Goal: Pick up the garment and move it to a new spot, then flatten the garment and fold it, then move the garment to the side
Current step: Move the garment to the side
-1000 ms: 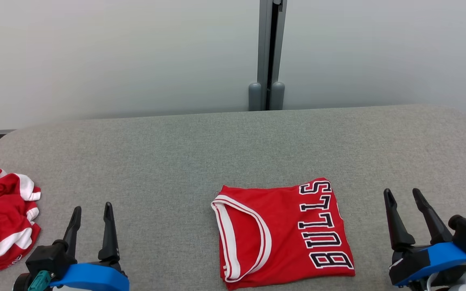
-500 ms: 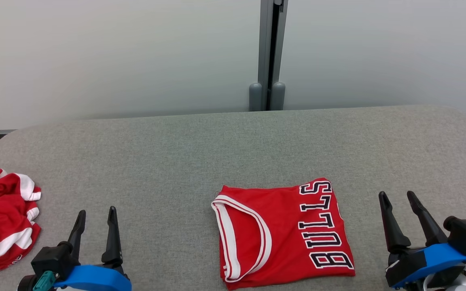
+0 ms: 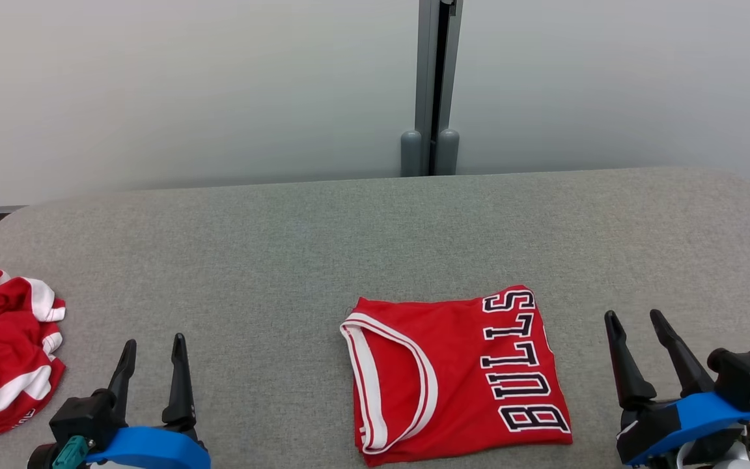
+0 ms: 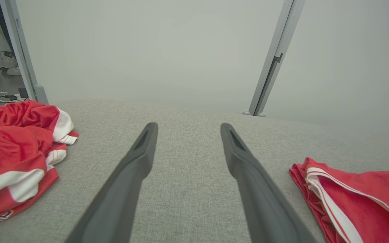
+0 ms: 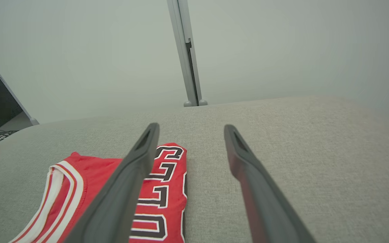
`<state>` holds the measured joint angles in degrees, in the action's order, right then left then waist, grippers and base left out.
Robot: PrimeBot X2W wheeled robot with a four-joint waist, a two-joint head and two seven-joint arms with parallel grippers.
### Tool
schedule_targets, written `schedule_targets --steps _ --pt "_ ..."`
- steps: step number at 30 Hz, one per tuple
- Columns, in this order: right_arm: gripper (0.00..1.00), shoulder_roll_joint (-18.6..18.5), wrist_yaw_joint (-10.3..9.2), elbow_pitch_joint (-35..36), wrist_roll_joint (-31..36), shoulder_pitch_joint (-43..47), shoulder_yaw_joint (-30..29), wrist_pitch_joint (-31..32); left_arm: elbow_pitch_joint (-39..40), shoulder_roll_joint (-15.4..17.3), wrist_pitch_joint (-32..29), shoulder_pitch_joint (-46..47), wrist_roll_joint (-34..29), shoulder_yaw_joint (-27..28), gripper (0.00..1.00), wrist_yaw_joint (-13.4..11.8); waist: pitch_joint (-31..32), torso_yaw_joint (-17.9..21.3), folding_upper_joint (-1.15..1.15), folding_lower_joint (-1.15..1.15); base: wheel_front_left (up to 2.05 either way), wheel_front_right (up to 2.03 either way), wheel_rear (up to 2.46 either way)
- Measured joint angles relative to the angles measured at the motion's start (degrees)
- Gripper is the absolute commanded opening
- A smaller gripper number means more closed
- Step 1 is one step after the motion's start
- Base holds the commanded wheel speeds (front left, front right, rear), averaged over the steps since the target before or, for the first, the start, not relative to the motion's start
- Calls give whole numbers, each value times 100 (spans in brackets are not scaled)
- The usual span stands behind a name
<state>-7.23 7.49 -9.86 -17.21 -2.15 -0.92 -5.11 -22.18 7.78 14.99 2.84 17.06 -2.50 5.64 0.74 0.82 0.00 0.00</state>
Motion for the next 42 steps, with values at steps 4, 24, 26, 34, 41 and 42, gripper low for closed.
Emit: schedule_targets --steps 4,24,26,34,41,42 --pt "100 -44 0 -11 42 -72 121 166 -15 0 0 77 -20 14 100 29 -7 -3 0 0 0 0 0" --pt "100 342 0 -1914 15 -1568 -194 3454 -4 -31 0 377 -125 -108 100 99 -296 -185 0 1 0 0 0" --pt "100 381 0 -2261 146 -1728 -347 3437 -13 -30 1 412 -140 -144 100 104 -331 -243 0 1 0 0 0" --pt "0 393 -2 -3233 134 -2146 152 3485 -33 -59 1 487 -153 -233 100 131 -386 -410 0 1 0 0 0" --pt "0 -9 1 -3095 414 -2471 1585 3377 59 -98 1 501 -153 -189 100 143 -501 -260 0 1 0 0 0" --pt "0 -168 2 -3017 417 -2567 1790 3362 88 -104 1 502 -153 -175 100 143 -538 -212 0 0 0 0 0"
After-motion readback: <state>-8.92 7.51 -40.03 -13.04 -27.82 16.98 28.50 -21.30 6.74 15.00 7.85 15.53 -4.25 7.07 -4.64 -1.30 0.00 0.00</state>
